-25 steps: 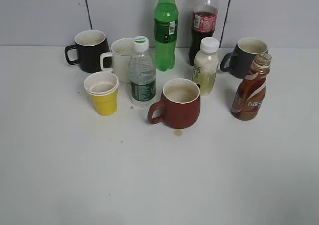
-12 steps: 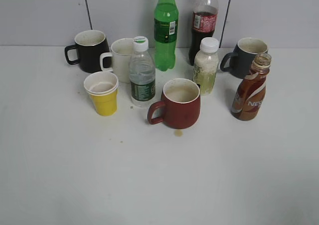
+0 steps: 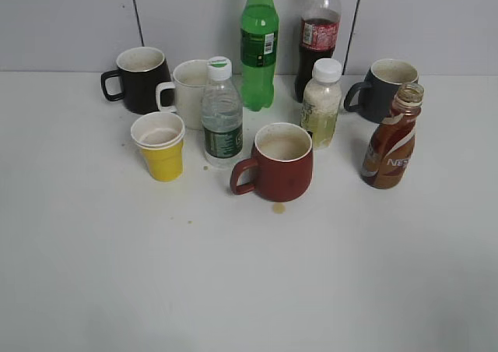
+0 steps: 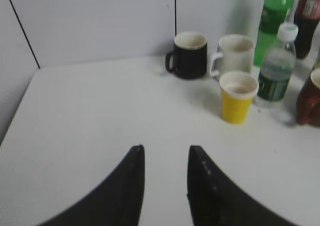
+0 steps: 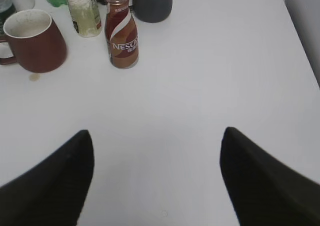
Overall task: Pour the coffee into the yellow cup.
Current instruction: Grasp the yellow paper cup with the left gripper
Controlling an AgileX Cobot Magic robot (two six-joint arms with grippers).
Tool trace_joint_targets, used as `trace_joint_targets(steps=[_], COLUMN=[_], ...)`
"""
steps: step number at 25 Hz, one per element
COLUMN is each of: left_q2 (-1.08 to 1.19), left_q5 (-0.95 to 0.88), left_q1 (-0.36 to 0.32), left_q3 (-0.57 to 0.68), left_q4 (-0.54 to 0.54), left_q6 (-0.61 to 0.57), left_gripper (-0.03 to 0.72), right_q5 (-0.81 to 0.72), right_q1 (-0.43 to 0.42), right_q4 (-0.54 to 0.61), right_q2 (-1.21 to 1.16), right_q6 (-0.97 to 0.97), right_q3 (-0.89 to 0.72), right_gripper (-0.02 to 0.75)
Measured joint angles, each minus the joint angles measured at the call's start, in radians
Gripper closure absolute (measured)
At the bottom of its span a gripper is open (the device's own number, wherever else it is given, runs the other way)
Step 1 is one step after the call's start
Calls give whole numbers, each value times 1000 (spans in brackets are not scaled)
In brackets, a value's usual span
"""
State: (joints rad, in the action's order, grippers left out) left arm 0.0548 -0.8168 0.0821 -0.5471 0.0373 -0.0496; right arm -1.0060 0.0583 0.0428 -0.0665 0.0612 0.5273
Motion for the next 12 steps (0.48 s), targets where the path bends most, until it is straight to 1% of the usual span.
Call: trace_joint_targets(steps=[1, 3, 6, 7, 10, 12], left_q2=[9, 86, 214, 281, 442, 647], left_q5=[24, 207, 404, 512, 697, 910], left_q1=[0, 0, 0, 0, 0, 0], left_q3=[2, 30, 71, 87, 113, 122], left_q4=[0, 0, 1, 6, 15, 30], left_q6=[0, 0, 0, 0, 0, 0], left_gripper=[456, 456, 456, 456, 453, 449], right_q5=[22, 90, 255, 330, 590, 774], right_q1=[0, 0, 4, 10, 32, 43], right_q4=[0, 1, 1, 1, 1, 1], right_q2=[-28, -85, -182, -207, -296, -378], right_q6=[1, 1, 2, 2, 3, 3], right_q3=[1, 2, -2, -12, -81, -134], right_gripper=[150, 150, 150, 150, 150, 150])
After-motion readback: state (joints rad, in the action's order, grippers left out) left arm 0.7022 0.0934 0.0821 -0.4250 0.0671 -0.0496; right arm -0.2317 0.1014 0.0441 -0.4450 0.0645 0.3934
